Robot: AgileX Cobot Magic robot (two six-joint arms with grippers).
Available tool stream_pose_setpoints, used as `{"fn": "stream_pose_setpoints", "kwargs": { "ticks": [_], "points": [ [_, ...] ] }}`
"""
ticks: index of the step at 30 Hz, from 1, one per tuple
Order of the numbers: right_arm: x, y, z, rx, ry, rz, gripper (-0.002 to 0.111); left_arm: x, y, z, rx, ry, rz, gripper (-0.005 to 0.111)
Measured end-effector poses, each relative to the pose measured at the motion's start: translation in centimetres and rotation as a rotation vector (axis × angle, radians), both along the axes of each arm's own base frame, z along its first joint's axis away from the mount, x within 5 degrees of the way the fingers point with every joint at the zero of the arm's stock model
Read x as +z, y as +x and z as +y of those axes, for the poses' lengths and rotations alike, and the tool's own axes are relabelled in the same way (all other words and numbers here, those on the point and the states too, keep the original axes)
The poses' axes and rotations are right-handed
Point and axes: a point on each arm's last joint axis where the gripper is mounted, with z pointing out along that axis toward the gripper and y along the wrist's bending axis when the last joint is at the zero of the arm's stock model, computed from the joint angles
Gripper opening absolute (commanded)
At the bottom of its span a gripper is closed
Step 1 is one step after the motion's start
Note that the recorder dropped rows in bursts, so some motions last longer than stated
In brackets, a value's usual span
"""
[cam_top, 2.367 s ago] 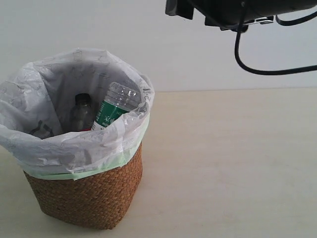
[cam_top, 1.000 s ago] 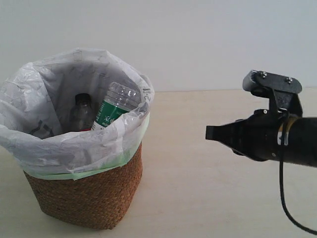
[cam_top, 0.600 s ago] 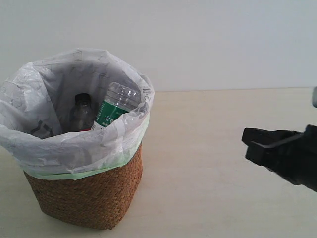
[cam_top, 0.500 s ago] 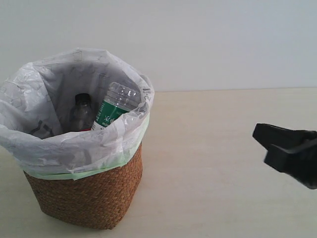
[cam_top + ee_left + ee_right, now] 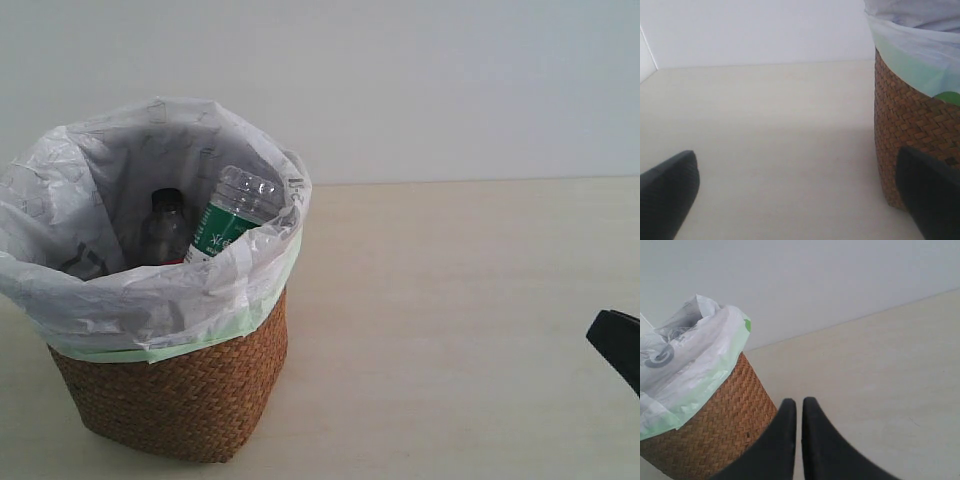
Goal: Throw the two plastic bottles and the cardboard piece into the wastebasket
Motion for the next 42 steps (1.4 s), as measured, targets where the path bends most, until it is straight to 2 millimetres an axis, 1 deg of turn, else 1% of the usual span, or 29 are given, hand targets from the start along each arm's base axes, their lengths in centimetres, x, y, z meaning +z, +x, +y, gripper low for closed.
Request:
{"fn": "stream_pose_setpoints", "kwargs": {
  "ticks": [11, 13, 15, 17, 21, 25, 32, 42],
  "points": [
    [0.0, 0.0, -0.1, -0.004, 0.002, 0.003, 0.0, 0.0, 0.0, 0.0, 0.0, 0.0, 0.0, 0.108],
    [0.3, -0.5, -0.7, -0.041, 0.009, -0.023, 0.0, 0.0, 0.0, 0.0, 0.0, 0.0, 0.0, 0.108],
    [0.7, -1.3, -1.6, -0.094, 0.016, -0.057, 0.0, 0.0, 0.0, 0.0, 0.0, 0.0, 0.0, 0.108],
    [0.8, -1.9, -2.2, -0.13, 0.014, -0.068, 0.0, 0.0, 0.0, 0.0, 0.0, 0.0, 0.0, 0.108],
    [0.8, -2.7, -3.0, -0.187, -0.001, -0.102, 0.0, 0.0, 0.0, 0.0, 0.0, 0.0, 0.0, 0.108],
    [0.9, -3.2, -3.4, -0.213, -0.026, -0.136, 0.0, 0.0, 0.0, 0.0, 0.0, 0.0, 0.0, 0.108],
    [0.4, -4.1, -3.8, -0.221, -0.2, -0.187, 0.0, 0.0, 0.0, 0.0, 0.0, 0.0, 0.0, 0.108],
    [-2.0, -4.3, -4.2, -0.191, -0.463, -0.01, 0.0, 0.0, 0.0, 0.0, 0.0, 0.0, 0.0, 0.108]
  ]
}}
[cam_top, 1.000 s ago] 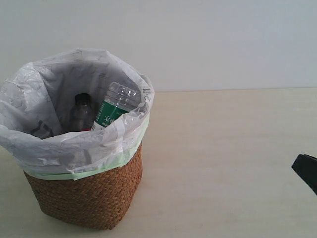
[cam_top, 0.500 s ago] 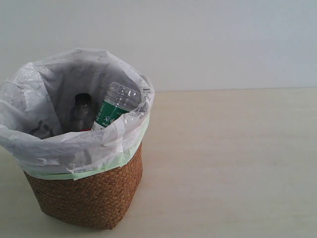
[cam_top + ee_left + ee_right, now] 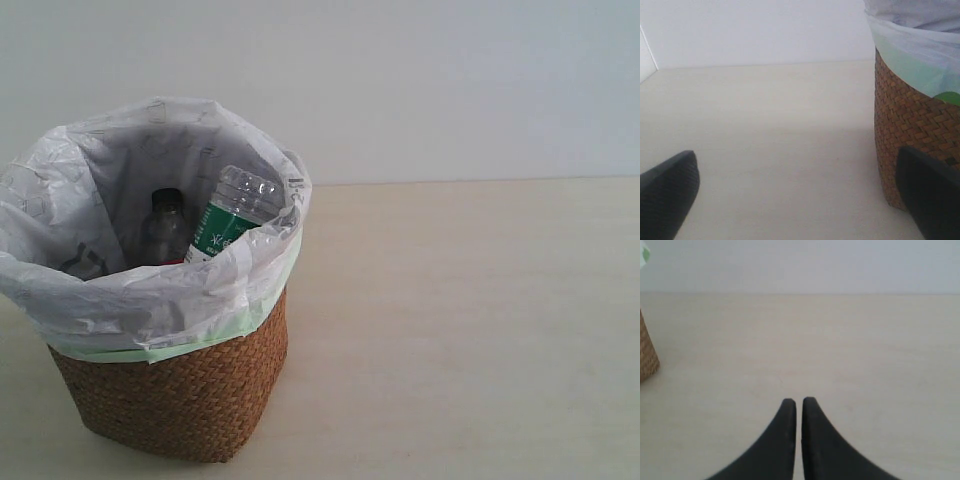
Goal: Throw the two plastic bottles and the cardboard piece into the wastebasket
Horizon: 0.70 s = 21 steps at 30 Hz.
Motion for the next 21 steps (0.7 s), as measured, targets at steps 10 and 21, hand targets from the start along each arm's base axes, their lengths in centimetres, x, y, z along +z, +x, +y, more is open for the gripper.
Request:
{"fn": "stream_pose_setpoints", "kwargs": {
  "ticks": [10, 21],
  "points": [
    [-0.17, -0.03, -0.05, -0.002, -0.017, 0.016, 0.0, 0.0, 0.0, 0.0, 0.0, 0.0, 0.0, 0.108],
    [-0.32, -0.02, -0.06, -0.002, -0.022, 0.019, 0.0, 0.0, 0.0, 0.0, 0.0, 0.0, 0.0, 0.108]
  ]
}}
